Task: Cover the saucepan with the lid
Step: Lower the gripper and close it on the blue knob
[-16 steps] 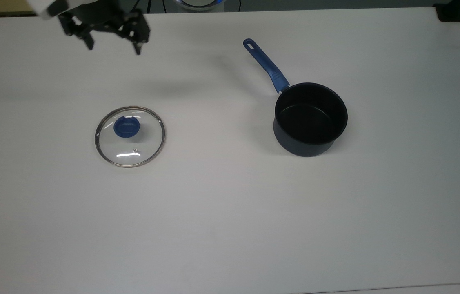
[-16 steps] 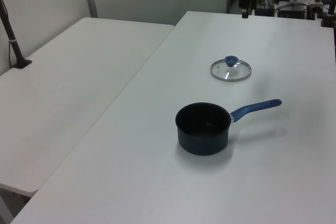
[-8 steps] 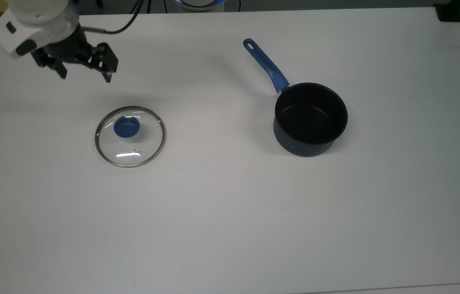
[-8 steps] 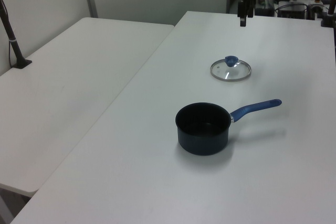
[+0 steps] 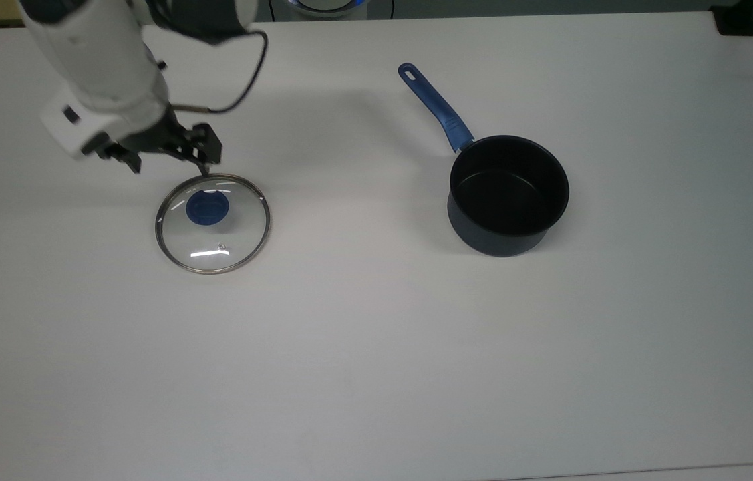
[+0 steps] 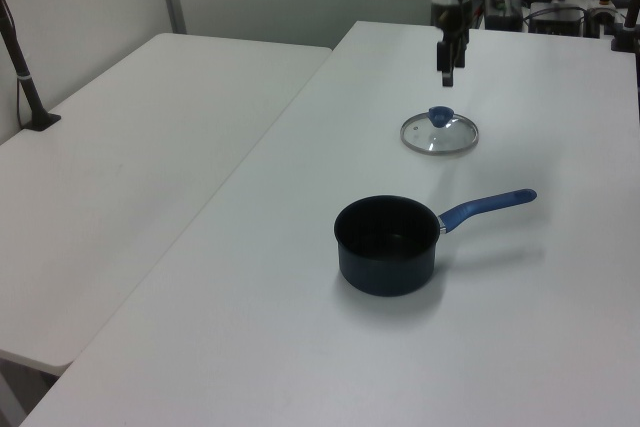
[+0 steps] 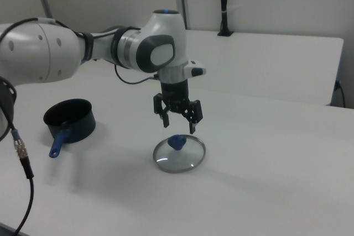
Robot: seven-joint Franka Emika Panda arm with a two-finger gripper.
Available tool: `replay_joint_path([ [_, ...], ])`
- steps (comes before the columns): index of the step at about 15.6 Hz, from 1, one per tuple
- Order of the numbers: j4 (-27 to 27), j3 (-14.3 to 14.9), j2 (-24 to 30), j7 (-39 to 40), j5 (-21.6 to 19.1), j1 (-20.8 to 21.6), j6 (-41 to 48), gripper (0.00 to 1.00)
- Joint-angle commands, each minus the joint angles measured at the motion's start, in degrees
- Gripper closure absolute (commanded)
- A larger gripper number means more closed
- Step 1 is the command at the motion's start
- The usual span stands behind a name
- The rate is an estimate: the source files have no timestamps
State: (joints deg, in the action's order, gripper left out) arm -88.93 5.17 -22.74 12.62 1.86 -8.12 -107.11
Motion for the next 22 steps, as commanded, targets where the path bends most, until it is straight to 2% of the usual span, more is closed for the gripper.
replay_joint_path([
  [1, -1.86, 0.28, -1.95, -3.12, 2.61, 2.84, -4.06, 0.03],
  [5, -5.46, 0.28, -2.93, -4.36, 4.38, 3.73, -8.80, 0.04],
  [9, -5.29, 0.19, -4.42, -6.55, 4.46, 4.25, -9.78, 0.07],
  [13, -5.03, 0.19, -4.77, -6.64, 4.38, 4.61, -9.69, 0.21],
  [17, -4.94, 0.19, -4.77, -7.51, 3.85, 4.61, -9.60, 0.44],
  [20, -4.85, 0.19, -4.60, -7.52, 3.85, 4.43, -9.34, 0.50],
  [22, -4.85, 0.27, -3.81, -7.17, 3.68, 4.17, -8.73, 0.51],
])
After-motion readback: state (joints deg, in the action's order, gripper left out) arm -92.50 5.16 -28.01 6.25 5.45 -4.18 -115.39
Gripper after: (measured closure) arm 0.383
